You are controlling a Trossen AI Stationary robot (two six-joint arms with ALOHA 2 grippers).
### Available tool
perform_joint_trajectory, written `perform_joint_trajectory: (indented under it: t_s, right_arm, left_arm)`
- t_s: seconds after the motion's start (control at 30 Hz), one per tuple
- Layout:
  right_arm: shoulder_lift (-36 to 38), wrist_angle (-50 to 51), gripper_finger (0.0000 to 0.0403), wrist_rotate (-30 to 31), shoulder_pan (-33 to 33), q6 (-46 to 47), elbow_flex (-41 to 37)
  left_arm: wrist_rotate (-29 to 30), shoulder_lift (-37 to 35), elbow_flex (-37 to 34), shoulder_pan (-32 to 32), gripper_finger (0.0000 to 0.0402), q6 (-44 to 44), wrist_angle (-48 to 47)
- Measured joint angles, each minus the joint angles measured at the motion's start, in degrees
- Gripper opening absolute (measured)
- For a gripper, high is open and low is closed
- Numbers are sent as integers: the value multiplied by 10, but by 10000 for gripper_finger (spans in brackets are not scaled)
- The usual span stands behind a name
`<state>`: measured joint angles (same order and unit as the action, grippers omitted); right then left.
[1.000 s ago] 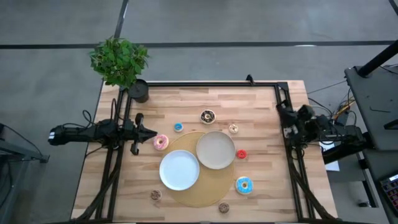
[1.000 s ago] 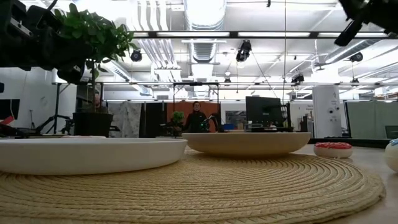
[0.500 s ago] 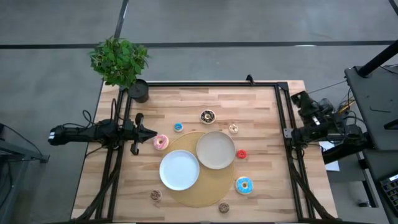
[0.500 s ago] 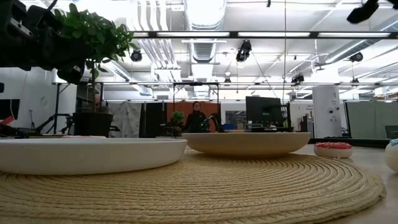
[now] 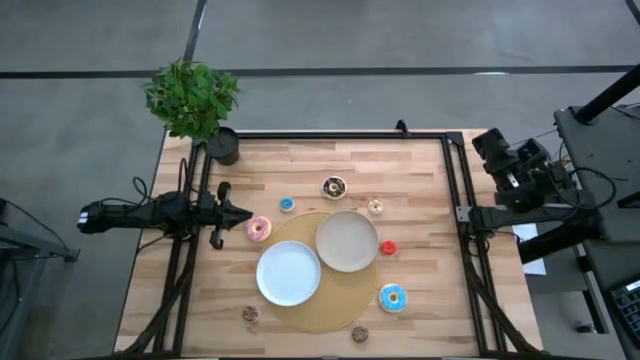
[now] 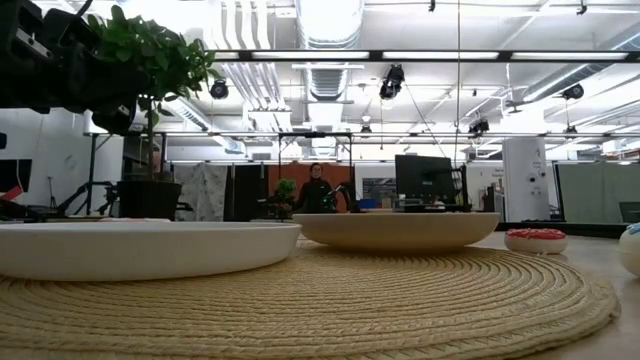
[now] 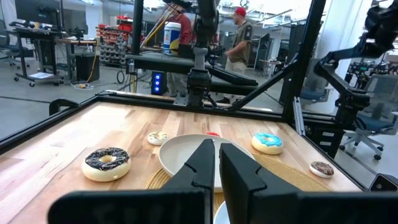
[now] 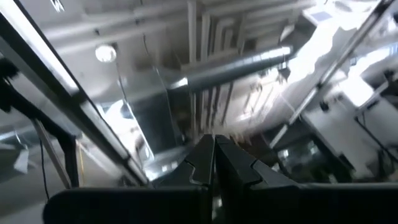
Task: Pick & Place donuts
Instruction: Put the large blue donut on the gray plate
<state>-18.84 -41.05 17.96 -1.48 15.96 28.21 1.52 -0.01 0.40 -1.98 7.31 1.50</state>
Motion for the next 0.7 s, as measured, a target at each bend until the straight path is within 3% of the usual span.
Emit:
perform_joint_trajectory:
  t_s: [0.7]
  right_arm:
    - [-190,491,9,-103,0,11,305]
  left_arm:
    - [0,0,0,0,0,0,0]
